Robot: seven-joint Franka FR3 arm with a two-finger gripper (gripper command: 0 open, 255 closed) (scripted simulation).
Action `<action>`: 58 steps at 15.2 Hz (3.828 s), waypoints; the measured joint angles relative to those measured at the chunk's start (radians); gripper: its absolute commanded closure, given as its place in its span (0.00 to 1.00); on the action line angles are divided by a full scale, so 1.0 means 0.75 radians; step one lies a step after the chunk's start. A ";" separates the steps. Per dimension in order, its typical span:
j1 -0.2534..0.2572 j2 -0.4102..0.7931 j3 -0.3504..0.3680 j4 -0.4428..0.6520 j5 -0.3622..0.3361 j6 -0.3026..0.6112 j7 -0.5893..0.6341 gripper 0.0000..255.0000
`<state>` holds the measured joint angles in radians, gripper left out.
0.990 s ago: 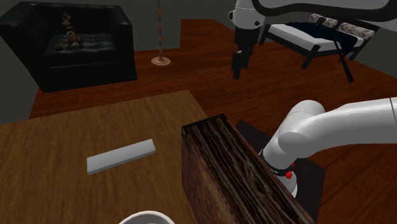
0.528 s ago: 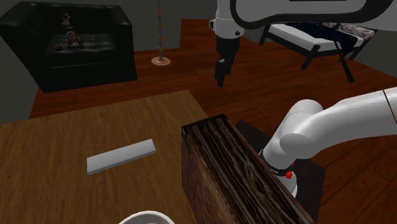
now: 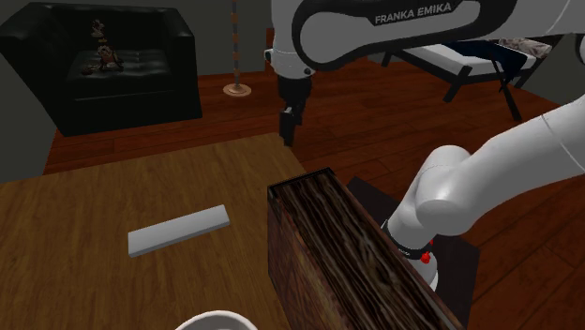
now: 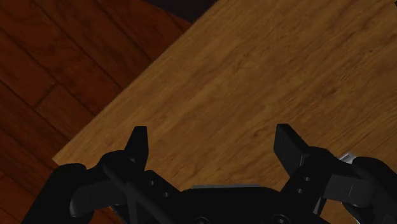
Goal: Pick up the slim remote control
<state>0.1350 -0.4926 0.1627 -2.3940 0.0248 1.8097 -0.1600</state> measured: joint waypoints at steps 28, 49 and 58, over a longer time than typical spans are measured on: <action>0.326 0.969 0.344 0.570 -0.155 0.485 0.039 0.00; 0.330 0.986 0.343 0.556 -0.165 0.515 0.045 1.00; 0.321 0.912 0.354 0.637 -0.124 0.368 0.020 1.00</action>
<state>0.3754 0.1915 0.4282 -1.9164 -0.0684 2.0854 -0.1451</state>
